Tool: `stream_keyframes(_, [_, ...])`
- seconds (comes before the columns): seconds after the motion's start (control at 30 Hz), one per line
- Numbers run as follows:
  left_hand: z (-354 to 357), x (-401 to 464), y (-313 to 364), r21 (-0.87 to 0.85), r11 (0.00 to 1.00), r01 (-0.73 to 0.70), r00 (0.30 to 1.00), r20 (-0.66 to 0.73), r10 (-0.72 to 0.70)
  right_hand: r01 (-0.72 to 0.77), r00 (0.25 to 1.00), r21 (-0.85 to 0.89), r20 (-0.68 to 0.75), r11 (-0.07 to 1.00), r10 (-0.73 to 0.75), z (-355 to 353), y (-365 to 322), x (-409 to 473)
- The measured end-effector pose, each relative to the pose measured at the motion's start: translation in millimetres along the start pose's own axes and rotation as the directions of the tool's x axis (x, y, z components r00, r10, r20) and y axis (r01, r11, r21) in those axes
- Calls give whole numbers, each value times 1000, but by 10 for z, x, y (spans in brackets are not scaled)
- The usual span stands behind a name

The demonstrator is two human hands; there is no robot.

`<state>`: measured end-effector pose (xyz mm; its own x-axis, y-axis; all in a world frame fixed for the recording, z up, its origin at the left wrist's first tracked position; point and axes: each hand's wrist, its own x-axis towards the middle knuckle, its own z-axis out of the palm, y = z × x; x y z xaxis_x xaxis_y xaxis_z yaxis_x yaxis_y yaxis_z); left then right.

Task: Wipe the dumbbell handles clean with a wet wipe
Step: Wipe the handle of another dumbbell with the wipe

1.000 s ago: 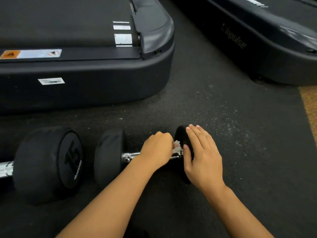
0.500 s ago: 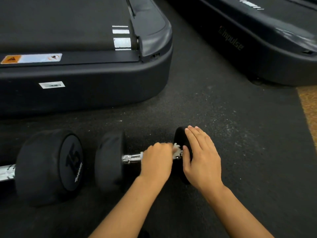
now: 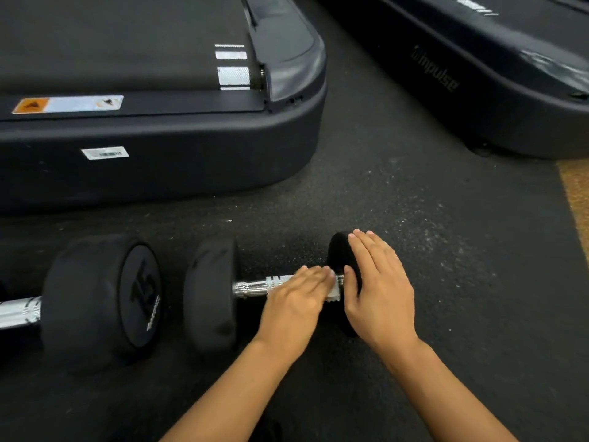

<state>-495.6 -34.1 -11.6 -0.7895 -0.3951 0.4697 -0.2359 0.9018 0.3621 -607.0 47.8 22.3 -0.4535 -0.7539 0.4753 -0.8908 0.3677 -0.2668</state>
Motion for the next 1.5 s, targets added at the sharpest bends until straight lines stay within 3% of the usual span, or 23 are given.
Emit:
stream_keyframes(0.23, [-123,-55,-89,46,995,86,996,-14,-85,12,1000,9,15,1000,-13,-31,10,3])
stream_keyframes(0.57, [-180,100,-34,67,993,93,975,196,-105,-8,995,53,100,999,3,-86,16,36])
stream_keyframes(0.73, [-474,88,-36,109,982,155,974,151,-170,63,987,247,126,967,-96,-278,-55,37])
stream_keyframes(1.03, [-929,-60,49,36,987,159,987,32,-160,186,951,363,166,913,-260,-346,-386,80])
stream_keyframes(1.2, [-1172,-286,-117,159,967,198,979,10,-202,-11,969,467,223,884,-106,-204,-518,16])
stream_keyframes(1.27, [-1206,-395,-227,222,944,246,964,45,-261,-98,937,395,346,914,-49,-108,-537,-23])
stream_keyframes(1.33, [-1194,-468,-287,206,924,322,935,82,-344,-83,912,281,408,956,-41,-10,-530,-73])
stream_keyframes(1.5, [-1193,-511,-314,18,917,399,908,133,-398,151,941,93,293,984,-172,182,-526,-191])
